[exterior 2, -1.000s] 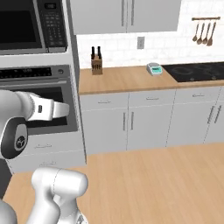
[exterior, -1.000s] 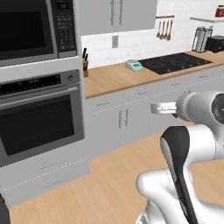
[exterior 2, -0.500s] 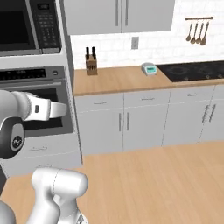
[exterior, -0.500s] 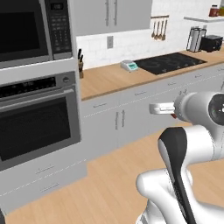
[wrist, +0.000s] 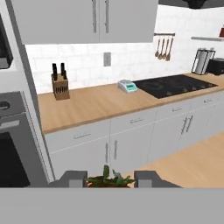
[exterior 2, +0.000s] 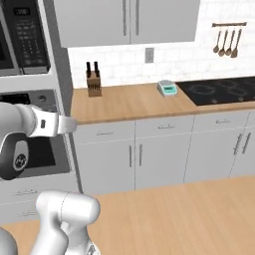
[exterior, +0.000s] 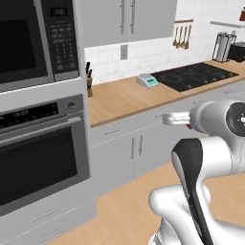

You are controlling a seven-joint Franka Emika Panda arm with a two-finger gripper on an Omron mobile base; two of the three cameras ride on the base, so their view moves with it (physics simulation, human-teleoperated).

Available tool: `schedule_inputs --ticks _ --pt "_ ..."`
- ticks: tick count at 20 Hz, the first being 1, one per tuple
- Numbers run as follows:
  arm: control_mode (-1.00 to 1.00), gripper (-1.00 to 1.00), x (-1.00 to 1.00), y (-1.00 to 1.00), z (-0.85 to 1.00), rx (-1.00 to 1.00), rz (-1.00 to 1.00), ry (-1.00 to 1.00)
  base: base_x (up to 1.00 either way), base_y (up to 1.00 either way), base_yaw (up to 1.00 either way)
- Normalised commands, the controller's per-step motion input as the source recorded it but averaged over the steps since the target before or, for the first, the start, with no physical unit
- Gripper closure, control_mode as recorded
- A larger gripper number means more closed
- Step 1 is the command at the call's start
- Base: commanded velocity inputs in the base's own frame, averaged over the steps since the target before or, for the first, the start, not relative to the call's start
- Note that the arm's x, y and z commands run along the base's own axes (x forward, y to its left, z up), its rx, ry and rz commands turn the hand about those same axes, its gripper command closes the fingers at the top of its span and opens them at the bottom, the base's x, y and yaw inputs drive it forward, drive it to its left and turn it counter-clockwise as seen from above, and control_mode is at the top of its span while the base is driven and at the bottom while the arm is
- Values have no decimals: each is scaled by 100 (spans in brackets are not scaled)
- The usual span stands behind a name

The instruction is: Take the strawberry from the fridge and place it on top of the pancake, located on the dining counter.

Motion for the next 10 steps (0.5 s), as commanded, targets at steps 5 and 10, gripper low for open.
schedule_inputs --ticks 5,10 --pt "100 100 0 0 0 0 0 0 51 -100 -34" --pt "100 100 0 0 0 0 0 0 23 -88 -69"
